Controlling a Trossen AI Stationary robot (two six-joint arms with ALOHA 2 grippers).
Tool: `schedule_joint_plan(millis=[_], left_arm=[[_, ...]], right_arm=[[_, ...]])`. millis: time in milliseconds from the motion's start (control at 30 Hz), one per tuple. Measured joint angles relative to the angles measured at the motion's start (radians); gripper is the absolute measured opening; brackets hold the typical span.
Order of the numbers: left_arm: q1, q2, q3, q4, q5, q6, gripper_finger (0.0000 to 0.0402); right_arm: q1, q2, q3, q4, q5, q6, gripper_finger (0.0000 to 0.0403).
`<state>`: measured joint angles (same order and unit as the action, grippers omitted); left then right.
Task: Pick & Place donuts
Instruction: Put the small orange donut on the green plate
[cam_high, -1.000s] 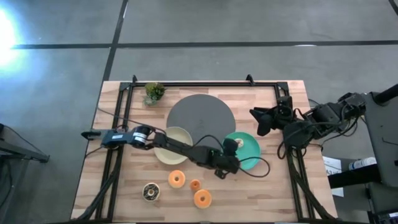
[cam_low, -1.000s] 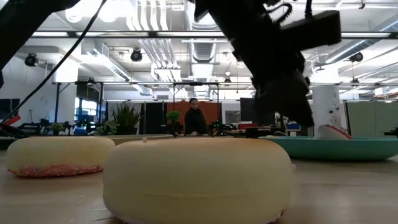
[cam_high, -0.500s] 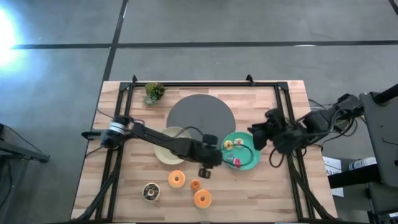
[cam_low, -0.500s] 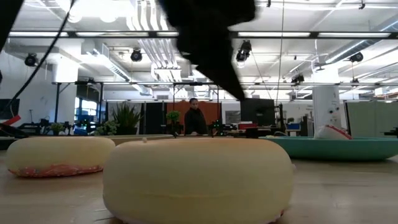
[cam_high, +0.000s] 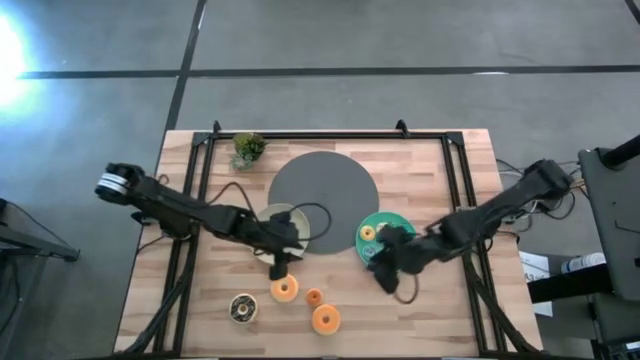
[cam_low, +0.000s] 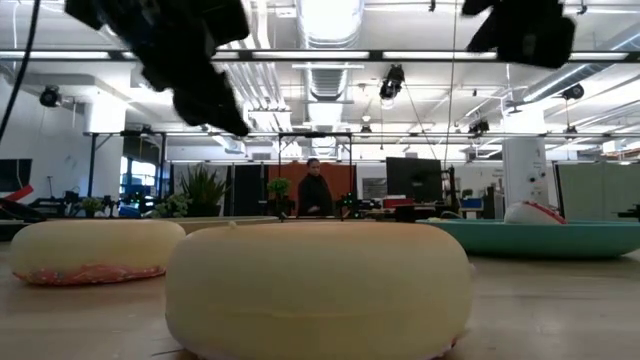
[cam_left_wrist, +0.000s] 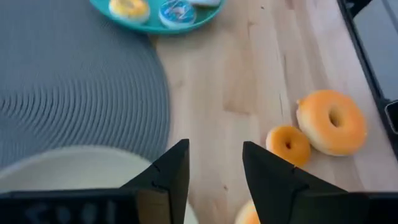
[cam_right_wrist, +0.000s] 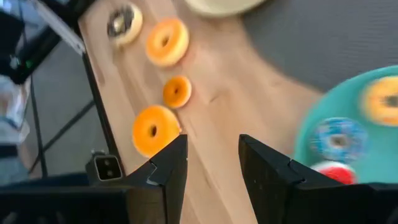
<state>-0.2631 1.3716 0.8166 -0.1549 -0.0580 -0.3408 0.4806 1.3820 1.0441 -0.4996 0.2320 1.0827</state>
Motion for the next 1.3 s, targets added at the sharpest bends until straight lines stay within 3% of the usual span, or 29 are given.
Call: schedule_joint_plan(millis=[167,333,533,767,1067,1300], left_arm=[[-0.021,-0.067,-0.077,-0.019,0.000,-0.086,0.0123],[-0.048,-0.096,-0.120,-0.032,-0.002,-0.152,0.0123],[-0.082,-0.111,-0.116,-0.120,-0.005,-0.207,0.0123],[-0.125,-0.157,-0.118,-0.186,-0.030,-0.255,0.0123],[-0.140,-0.227,-0.117,-0.210,-0.153,-0.250,0.0123],[-0.141,-0.239,-0.118,-0.220,-0.173,-0.205,0.0123]], right_arm=[[-0.001,0.178,0.071,0.063,-0.035,-0.152,0.0134],[0.003,0.361,0.217,0.062,-0.087,-0.473,0.0134],[-0.030,0.540,0.390,0.059,-0.152,-0.589,0.0134],[-0.075,0.667,0.517,0.060,-0.265,-0.597,0.0134],[-0.074,0.806,0.673,0.023,-0.254,-0.498,0.0126],[-0.061,0.845,0.744,-0.013,-0.220,-0.481,0.0116]])
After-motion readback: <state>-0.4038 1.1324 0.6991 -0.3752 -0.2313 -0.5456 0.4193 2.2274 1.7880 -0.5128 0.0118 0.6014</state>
